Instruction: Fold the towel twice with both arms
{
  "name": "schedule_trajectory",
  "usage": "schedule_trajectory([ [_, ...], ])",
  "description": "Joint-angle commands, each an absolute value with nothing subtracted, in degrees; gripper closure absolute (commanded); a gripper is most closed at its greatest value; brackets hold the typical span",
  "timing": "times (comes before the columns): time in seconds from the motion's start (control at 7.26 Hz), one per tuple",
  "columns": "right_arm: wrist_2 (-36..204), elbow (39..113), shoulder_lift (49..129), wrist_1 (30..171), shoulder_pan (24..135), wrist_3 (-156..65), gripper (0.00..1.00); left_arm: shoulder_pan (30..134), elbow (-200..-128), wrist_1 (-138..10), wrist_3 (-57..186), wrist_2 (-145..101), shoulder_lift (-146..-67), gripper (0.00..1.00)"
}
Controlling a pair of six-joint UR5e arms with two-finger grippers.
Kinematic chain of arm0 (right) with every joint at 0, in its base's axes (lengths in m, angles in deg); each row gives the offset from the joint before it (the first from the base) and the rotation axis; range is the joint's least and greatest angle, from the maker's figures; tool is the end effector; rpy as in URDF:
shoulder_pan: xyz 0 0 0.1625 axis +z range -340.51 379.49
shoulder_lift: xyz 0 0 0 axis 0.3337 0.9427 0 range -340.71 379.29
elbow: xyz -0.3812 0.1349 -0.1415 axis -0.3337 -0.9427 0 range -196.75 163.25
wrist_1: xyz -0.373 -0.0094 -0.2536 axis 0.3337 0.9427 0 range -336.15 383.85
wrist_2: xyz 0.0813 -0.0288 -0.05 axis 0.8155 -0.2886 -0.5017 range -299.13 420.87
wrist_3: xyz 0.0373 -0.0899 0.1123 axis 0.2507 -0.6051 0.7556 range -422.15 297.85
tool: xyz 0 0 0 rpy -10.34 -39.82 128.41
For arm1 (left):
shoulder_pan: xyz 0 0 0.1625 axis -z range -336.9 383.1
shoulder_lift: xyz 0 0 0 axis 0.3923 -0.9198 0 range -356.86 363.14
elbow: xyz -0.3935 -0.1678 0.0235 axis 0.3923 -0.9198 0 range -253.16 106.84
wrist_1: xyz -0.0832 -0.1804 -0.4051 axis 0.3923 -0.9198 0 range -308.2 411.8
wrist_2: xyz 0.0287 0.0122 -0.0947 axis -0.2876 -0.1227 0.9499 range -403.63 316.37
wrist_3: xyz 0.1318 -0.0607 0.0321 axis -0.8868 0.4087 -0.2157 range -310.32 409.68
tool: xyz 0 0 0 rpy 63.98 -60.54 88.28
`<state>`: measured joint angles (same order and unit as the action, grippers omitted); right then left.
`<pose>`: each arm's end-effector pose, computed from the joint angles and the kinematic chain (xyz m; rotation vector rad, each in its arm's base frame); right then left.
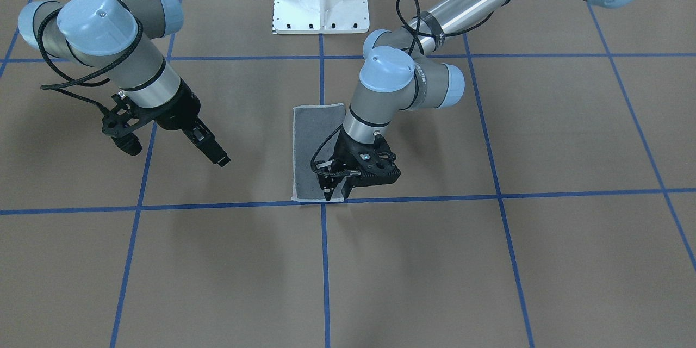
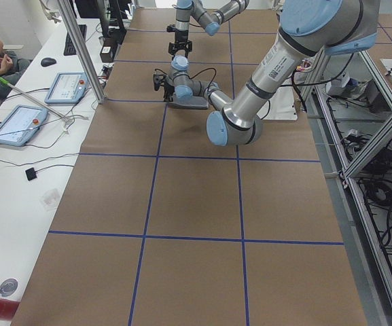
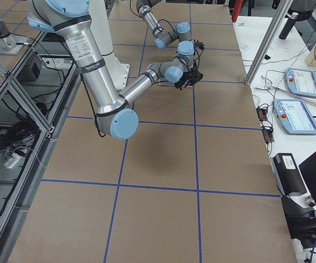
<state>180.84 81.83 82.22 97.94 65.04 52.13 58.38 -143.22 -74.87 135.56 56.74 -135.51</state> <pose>-0.4536 -0.5468 0.2947 -0.3271 -0.9860 0.8771 0.6520 -0.5918 0.2087 0.2336 1.1327 -0.3791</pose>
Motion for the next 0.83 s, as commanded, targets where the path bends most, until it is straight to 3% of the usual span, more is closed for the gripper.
schedule_trajectory([
  [0.0, 180.4, 82.3, 82.13, 97.94, 65.11, 52.2, 0.0, 58.17, -152.03, -74.59, 139.74, 58.5, -129.18, 0.0],
  [0.41, 180.23, 82.48, 83.36, 97.76, 66.33, 48.26, 0.0, 55.19, -167.51, -70.56, 149.4, 58.06, -116.86, 0.0],
  [0.69, 180.4, 82.48, 84.93, 97.85, 67.91, 44.75, 0.0, 52.38, -171.67, -70.55, 155.39, 56.84, -112.98, 0.0],
])
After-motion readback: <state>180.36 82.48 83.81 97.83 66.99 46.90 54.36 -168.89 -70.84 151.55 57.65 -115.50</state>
